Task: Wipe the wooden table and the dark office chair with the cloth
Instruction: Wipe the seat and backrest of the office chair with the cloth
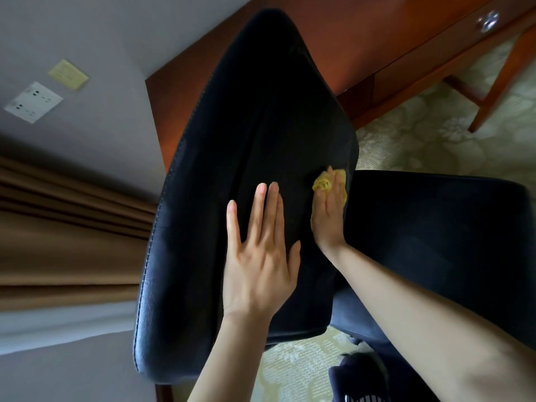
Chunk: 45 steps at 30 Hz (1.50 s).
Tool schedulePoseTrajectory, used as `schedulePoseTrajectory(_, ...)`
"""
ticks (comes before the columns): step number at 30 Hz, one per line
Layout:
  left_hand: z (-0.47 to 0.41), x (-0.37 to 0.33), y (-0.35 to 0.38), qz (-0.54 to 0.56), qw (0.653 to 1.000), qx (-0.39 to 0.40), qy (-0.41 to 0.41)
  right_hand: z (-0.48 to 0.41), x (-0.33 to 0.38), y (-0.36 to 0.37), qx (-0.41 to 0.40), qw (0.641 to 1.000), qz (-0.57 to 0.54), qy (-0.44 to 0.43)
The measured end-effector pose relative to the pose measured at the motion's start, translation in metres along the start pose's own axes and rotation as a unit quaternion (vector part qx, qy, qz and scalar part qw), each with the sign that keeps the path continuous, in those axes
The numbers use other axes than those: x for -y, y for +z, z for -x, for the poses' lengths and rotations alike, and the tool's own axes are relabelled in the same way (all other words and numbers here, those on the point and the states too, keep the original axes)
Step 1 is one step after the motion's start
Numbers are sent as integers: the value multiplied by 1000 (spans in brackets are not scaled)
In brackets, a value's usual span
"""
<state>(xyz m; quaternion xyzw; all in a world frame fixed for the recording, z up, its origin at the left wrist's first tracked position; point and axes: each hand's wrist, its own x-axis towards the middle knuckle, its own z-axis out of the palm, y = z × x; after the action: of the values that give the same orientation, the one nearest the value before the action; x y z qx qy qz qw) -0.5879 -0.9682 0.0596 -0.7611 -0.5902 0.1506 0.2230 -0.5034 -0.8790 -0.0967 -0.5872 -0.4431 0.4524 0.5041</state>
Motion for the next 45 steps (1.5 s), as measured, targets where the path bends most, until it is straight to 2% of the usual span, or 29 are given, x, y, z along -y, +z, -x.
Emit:
schedulePoseTrajectory(4,0,-1,1,-6,1000,-4,-5,19,-28,-11,-10,989,-25,146)
schedulePoseTrajectory(9,-1,-3,1,-5,1000,-14,-11,58,-43,-14,-4,919,-82,387)
schedulePoseTrajectory(12,1,-4,1,-3,1000,-18,-12,66,-33,-9,-47,894,-118,431)
schedulePoseTrajectory(14,2,-3,2,-2,1000,-25,-12,65,-15,-3,-85,897,-127,414)
schedulePoseTrajectory(17,1,-4,2,-1,999,-37,-9,52,19,4,-101,926,-110,347)
schedulePoseTrajectory(20,1,-4,3,-6,999,-43,-4,34,52,5,-40,958,-116,260)
schedulePoseTrajectory(23,1,-4,2,6,999,-52,-4,9,87,7,12,992,-74,100)
schedulePoseTrajectory(27,0,-4,3,9,998,-54,-7,-33,110,13,13,1000,1,-18)
schedulePoseTrajectory(32,-3,-2,6,4,998,-55,-12,-61,84,6,23,986,61,-152)
schedulePoseTrajectory(39,-7,0,8,11,999,-47,-5,-89,42,1,-24,995,66,-77)
schedulePoseTrajectory(42,-7,1,7,20,999,-42,-1,-92,28,0,-55,998,29,-6)
schedulePoseTrajectory(45,-7,2,6,20,999,-35,1,-76,-7,-6,-70,990,-46,110)
